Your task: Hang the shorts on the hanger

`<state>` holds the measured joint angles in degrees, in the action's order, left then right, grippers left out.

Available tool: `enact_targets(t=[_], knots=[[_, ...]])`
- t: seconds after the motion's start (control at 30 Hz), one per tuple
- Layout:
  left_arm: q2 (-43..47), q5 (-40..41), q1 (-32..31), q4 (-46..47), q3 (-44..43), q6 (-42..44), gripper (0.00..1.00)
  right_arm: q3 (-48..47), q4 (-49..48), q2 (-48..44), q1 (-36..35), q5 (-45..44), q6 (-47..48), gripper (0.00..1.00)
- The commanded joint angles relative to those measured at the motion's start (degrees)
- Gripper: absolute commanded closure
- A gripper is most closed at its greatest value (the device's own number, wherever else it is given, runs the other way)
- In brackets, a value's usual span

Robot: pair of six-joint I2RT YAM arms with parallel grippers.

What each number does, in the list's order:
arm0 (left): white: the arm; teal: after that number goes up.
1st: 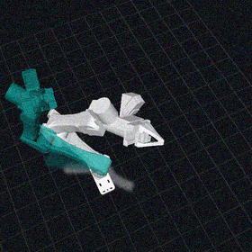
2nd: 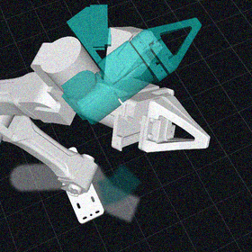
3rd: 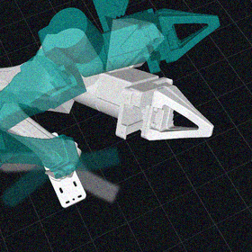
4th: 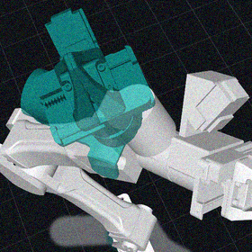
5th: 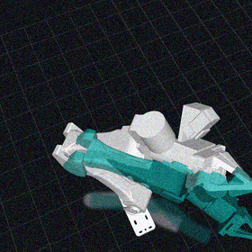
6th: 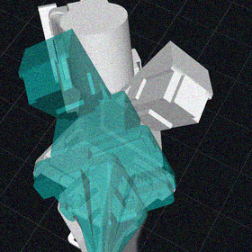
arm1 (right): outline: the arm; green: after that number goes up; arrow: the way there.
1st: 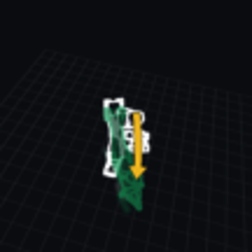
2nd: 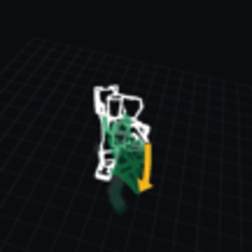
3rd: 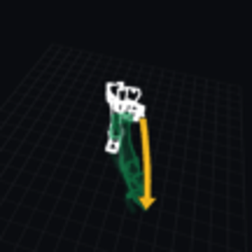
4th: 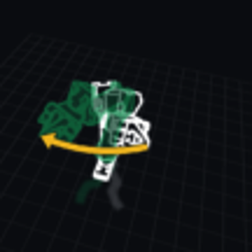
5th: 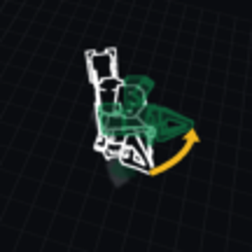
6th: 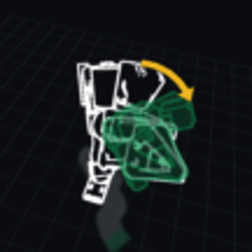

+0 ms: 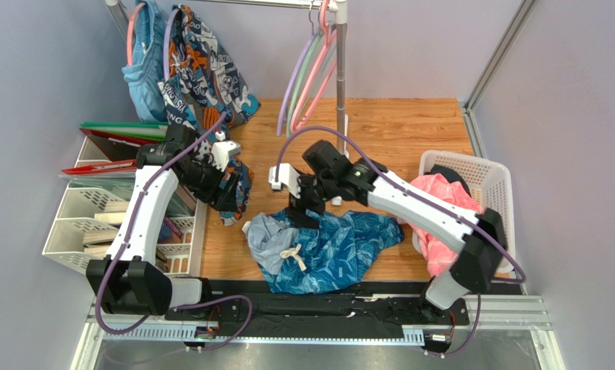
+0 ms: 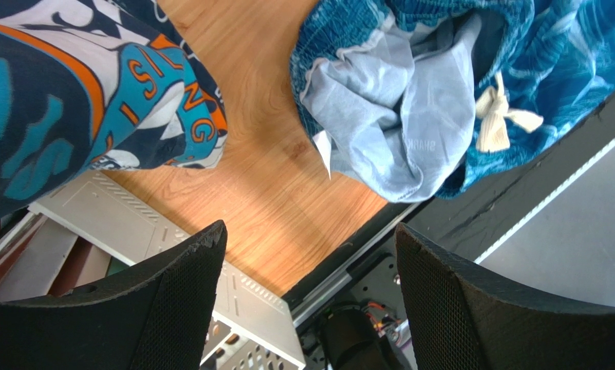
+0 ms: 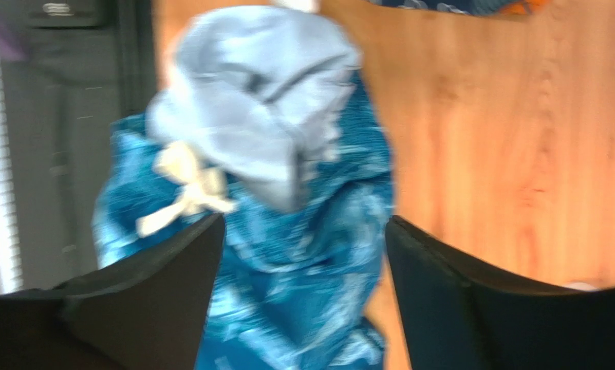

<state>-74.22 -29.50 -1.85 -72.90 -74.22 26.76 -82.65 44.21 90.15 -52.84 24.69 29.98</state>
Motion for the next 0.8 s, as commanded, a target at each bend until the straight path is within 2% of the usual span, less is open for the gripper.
enact_targets(t=[0.0, 0.1, 0.33, 0.43, 0.57, 0.77], knots=[[2.2, -0.7, -0.1, 3.7, -2.1, -4.2, 0.16, -8.9, 2.6, 10.6, 0.7, -7.8, 4.7, 0.25], [4.1, -0.1, -0.1, 4.9, -2.9, -5.7, 0.16, -13.1, 1.1, 16.1, 0.1, -9.7, 4.0, 0.33], [5.0, -2.1, -0.1, 3.1, -5.6, -6.6, 0.16, -21.7, 1.5, 28.8, -0.8, -14.8, 8.8, 0.35], [5.0, -2.5, -0.1, 2.5, -5.6, -6.3, 0.16, -22.6, 2.5, 32.3, -0.5, -14.5, 12.8, 0.32], [5.8, -1.8, -0.1, 2.5, -5.0, -5.5, 0.16, -21.9, 6.6, 34.3, -0.2, -12.6, 17.2, 0.24], [5.5, -2.6, -0.1, 2.5, -5.6, -5.7, 0.16, -20.0, 8.4, 36.9, -0.3, -12.7, 21.6, 0.23]])
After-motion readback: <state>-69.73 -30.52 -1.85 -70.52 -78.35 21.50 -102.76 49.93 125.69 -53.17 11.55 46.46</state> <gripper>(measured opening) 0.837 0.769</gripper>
